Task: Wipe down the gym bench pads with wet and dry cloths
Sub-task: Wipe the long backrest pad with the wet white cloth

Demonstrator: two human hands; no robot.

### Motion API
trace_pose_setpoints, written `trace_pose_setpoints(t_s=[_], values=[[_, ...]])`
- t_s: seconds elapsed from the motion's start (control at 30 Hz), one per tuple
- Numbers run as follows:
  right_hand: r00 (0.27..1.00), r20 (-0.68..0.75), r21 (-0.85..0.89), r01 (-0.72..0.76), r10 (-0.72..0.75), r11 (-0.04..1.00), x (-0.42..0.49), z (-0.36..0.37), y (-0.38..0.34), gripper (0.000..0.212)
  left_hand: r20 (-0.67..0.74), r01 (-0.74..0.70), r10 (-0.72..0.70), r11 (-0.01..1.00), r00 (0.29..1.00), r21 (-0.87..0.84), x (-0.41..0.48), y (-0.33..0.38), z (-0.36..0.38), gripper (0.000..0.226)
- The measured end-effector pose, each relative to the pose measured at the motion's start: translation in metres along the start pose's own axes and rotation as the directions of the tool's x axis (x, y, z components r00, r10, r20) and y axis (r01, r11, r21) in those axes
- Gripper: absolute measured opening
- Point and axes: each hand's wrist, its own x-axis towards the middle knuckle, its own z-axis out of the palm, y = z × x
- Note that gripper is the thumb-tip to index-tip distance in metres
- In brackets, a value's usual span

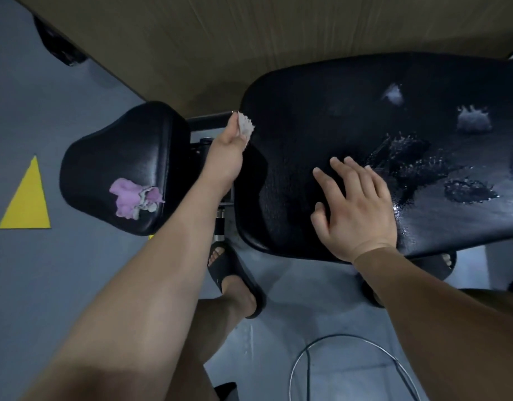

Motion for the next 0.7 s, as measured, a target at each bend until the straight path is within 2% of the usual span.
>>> trace_pose_setpoints(t_s=[0.2, 0.3, 0.5, 0.6, 0.7], values=[[1.0, 0.017, -0.004, 0.001, -0.001, 1.0, 0.0, 0.0, 0.003, 0.059, 0.018, 0.049, -0.047, 0.99, 0.999, -0.135, 0.031, 0.023, -0.004, 0.038], [1.0, 0.023, 0.002, -0.007, 0.007, 1.0, 0.001, 0.001, 0.003, 0.059, 0.051, 0.063, -0.059, 0.993, 0.997, -0.099, 0.05, 0.037, -0.005, 0.035], [1.0, 0.021, 0.034, 0.0, -0.001, 0.999, 0.002, 0.001, 0.005, 0.059, 0.146, 0.195, -0.178, 0.975, 0.973, -0.107, 0.089, 0.072, 0.004, 0.029], [1.0, 0.028, 0.043, 0.0, -0.001, 0.999, 0.004, 0.0, 0.006, 0.059, 0.16, 0.23, -0.224, 0.973, 0.961, -0.016, 0.107, 0.092, 0.018, 0.02], [1.0, 0.01, 0.06, 0.003, -0.004, 0.998, 0.004, 0.0, 0.006, 0.059, 0.215, 0.157, -0.216, 0.952, 0.952, 0.261, 0.115, 0.118, 0.042, 0.017]])
